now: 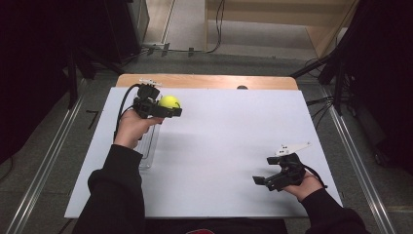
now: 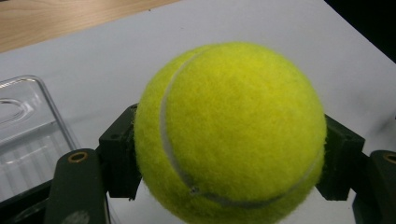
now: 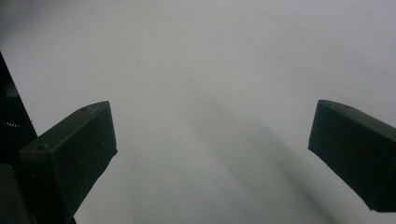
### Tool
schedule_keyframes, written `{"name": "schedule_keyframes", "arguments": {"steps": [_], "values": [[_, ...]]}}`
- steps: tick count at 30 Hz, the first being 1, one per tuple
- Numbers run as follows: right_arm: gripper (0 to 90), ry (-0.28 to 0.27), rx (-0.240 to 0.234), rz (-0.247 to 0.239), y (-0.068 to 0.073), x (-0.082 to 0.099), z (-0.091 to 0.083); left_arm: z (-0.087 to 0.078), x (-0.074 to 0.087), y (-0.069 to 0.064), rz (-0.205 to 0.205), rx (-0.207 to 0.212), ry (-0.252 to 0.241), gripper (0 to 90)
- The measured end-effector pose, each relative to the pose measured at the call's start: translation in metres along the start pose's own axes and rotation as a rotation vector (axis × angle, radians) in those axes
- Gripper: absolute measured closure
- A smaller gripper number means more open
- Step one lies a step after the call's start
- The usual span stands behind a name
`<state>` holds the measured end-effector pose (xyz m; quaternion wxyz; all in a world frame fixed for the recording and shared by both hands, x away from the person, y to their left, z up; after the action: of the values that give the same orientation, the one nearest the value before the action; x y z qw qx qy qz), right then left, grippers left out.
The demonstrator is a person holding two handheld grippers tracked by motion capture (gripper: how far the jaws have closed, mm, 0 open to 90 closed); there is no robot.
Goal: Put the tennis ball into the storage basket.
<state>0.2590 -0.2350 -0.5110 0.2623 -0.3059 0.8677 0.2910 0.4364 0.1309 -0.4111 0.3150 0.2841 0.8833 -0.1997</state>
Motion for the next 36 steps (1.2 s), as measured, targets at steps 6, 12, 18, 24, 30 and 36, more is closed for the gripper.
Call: {"name": "schedule_keyframes", "arguments": {"steps": [6,12,18,24,30,36], "values": [[0.0,0.001,0.0,-0.001,0.0,0.0,0.0,-0.005,0.002,0.007,-0.014,-0.026,-0.01,26.9],[0.0,-0.001,-0.001,-0.006,0.001,-0.001,0.0,-0.006,0.004,0.012,-0.027,-0.041,-0.01,26.9],[0.0,0.0,-0.001,-0.003,0.001,0.0,0.0,-0.008,0.005,0.018,-0.042,-0.055,-0.011,26.8],[0.0,0.007,0.0,0.0,0.001,0.0,0.001,-0.01,0.008,0.026,-0.057,-0.067,-0.01,26.9],[0.0,0.003,-0.003,-0.005,0.001,-0.001,0.002,-0.011,0.01,0.03,-0.063,-0.083,-0.008,26.9],[0.0,0.006,0.001,0.002,0.0,0.0,0.002,-0.014,0.011,0.035,-0.08,-0.081,-0.024,26.9]]}}
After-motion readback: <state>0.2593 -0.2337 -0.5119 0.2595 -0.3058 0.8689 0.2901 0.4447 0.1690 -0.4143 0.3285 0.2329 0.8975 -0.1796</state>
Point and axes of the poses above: each handheld gripper's, and its own axes: z roughly forward along the jaws, x roughly out of its underside, y roughly to its left, the point moved 4 cm from there along z, roughly forward along the jaws, and after that the axes turned 5 degrees about -x, right-handed, at the moved point
